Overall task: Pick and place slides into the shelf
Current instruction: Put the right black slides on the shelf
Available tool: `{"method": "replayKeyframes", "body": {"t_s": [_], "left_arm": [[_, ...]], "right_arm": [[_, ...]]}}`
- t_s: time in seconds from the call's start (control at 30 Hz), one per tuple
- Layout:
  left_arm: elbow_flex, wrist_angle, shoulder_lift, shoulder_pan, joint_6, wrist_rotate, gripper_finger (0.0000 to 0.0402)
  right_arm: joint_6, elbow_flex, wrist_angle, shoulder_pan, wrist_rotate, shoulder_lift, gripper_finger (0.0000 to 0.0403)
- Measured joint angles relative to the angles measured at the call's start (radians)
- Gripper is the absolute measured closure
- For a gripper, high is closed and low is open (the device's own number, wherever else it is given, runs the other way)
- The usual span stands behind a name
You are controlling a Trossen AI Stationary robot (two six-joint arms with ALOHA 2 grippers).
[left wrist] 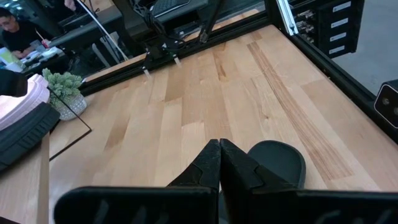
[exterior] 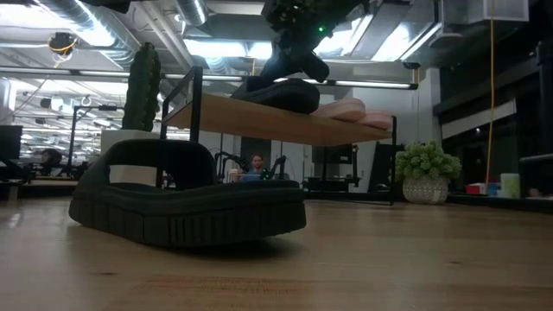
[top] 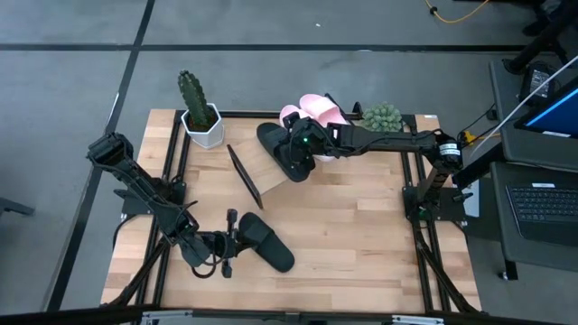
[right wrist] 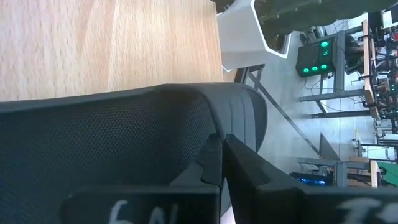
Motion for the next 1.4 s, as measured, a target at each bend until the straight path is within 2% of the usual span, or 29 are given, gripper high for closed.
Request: {"method": "replayKeyframes", "body": {"t_s": [0.47, 0.73, 1.07, 1.4], "left_arm": [[0.000, 0.000, 0.000, 0.000, 0.000, 0.000, 0.0401], [0.000, 0.000, 0.000, -0.003, -0.006, 0.000, 0.0401], [0.000, 0.000, 0.000, -0.037, -0.006, 0.000, 0.0401], [0.000, 0.000, 0.000, -0.052, -0.006, 0.000, 0.0401]], "right_arm": [[0.059, 0.000, 0.000, -0.002, 0.000, 0.000, 0.0393], [0.121, 0.000, 0.001, -0.019, -0.035, 0.000, 0.0392], [0.124, 0.000, -0.001, -0.021, -0.068, 0.001, 0.0390], [0.127, 0.000, -0.001, -0.025, -0.073, 0.002, 0.0340]]}}
